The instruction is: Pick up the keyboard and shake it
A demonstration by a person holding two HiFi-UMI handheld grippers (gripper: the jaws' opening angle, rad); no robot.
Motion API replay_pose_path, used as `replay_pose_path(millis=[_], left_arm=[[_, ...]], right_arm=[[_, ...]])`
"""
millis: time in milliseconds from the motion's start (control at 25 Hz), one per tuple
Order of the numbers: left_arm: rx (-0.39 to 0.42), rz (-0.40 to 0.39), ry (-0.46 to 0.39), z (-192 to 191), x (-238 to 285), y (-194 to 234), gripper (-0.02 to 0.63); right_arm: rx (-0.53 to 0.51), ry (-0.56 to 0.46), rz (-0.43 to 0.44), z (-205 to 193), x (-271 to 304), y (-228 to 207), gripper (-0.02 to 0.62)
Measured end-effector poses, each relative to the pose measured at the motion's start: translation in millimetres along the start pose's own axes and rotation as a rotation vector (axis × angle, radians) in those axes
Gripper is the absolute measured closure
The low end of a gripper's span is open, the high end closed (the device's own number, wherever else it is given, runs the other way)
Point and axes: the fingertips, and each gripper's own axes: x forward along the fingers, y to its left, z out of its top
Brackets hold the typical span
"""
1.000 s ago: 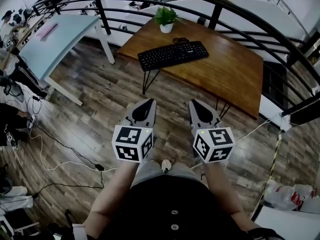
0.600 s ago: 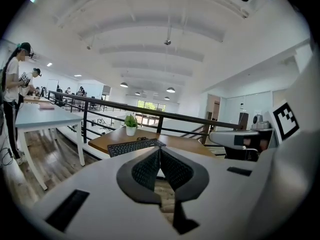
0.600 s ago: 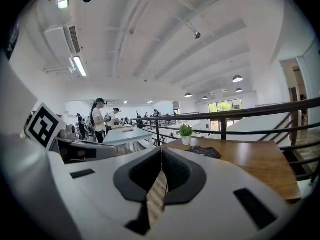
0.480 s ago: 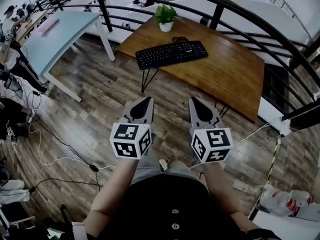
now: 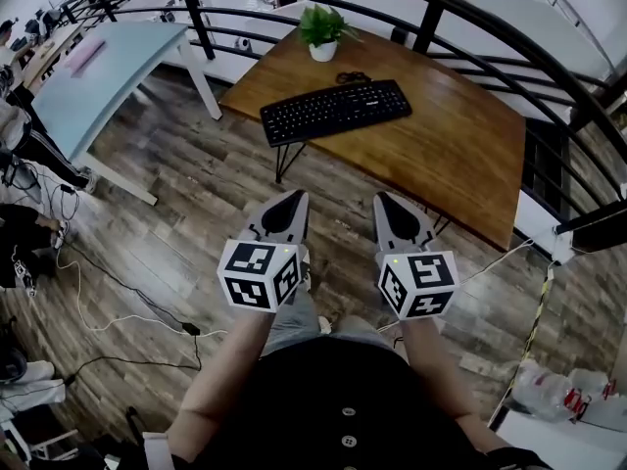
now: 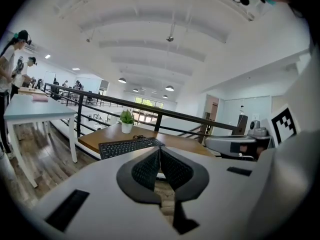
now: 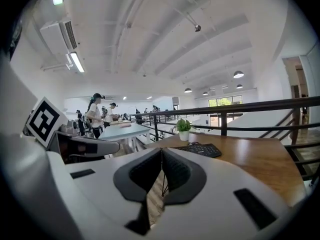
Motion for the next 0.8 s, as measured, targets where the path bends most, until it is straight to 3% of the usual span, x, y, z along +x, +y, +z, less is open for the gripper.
replay_pose_path(millis=[160,800], left_arm=[[-0.036,-0.031,0.018,8,28,27,0.589],[-0.040,-0.085,0.079,49,133,136,0.589]], right_arm=[[0.014,0.011,-0.015,5,41,-11,0.568],[0.007,0.076,-0.077,30,193,-39,0.568]])
